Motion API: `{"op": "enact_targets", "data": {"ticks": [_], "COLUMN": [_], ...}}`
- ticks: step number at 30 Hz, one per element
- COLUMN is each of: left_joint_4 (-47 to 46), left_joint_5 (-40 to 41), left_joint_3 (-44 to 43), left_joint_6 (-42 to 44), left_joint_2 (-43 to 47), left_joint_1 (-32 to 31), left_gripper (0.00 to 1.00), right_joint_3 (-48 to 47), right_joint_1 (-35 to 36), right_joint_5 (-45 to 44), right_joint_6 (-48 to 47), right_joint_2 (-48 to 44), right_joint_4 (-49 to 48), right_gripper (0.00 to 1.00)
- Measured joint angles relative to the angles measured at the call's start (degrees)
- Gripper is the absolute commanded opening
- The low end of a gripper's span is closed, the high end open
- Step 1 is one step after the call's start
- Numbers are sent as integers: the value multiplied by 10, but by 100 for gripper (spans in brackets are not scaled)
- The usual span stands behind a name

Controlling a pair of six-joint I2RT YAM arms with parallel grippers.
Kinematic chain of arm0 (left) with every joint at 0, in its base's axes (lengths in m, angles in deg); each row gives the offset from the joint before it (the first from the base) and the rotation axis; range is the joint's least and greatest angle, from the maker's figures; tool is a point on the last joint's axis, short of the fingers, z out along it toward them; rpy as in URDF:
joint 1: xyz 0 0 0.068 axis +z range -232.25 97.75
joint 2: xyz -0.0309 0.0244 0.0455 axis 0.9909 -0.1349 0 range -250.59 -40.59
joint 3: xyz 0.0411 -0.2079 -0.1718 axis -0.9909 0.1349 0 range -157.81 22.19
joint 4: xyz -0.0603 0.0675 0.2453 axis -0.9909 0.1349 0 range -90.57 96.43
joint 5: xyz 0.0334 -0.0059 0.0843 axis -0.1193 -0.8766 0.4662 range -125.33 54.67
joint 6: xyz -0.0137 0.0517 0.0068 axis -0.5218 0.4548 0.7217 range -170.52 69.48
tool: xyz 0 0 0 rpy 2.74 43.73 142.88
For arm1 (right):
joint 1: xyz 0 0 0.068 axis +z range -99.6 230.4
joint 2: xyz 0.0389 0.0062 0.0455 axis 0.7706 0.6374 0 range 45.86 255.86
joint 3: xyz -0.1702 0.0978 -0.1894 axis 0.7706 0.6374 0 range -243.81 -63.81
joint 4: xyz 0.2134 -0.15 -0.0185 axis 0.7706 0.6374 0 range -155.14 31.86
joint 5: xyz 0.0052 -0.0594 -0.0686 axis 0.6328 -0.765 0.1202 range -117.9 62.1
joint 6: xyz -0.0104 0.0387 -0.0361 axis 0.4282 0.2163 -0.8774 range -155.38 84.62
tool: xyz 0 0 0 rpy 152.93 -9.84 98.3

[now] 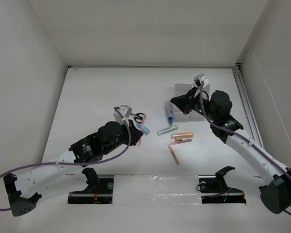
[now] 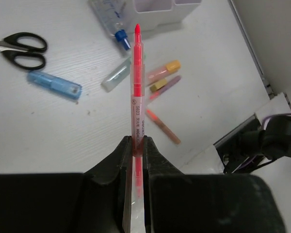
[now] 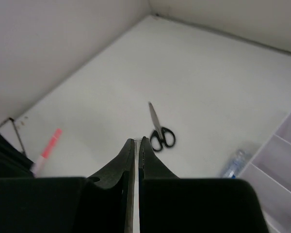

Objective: Sort the stationery into containers
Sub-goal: Close the pen cap on the pen.

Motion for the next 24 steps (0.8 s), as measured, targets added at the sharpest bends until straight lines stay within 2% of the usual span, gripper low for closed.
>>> {"op": "enact_targets", "data": {"ticks": [6,12,17,24], "left_joint_4": [-163,-276,-329,-339], "left_joint_5": [-98,-168,-198,-206], "left_joint_3": [45,52,66,69], "left_joint_6": [45,80,100,109], "left_joint_2": [-73,-76,-59,-61], "left_joint_1": [0,0,0,0], "left_gripper": [0,0,0,0], "right_joint_3": [21,120,169,178], "right_joint_1": [-8,-8,-3,12], "right_joint_5": [68,72,47,13], "right_joint_6": [115,237,283,299], "right_joint_2": [-6,-21,-22,-36], "right_joint_4": [-170,-373,-459,-513], "right_gripper": [0,0,0,0]}}
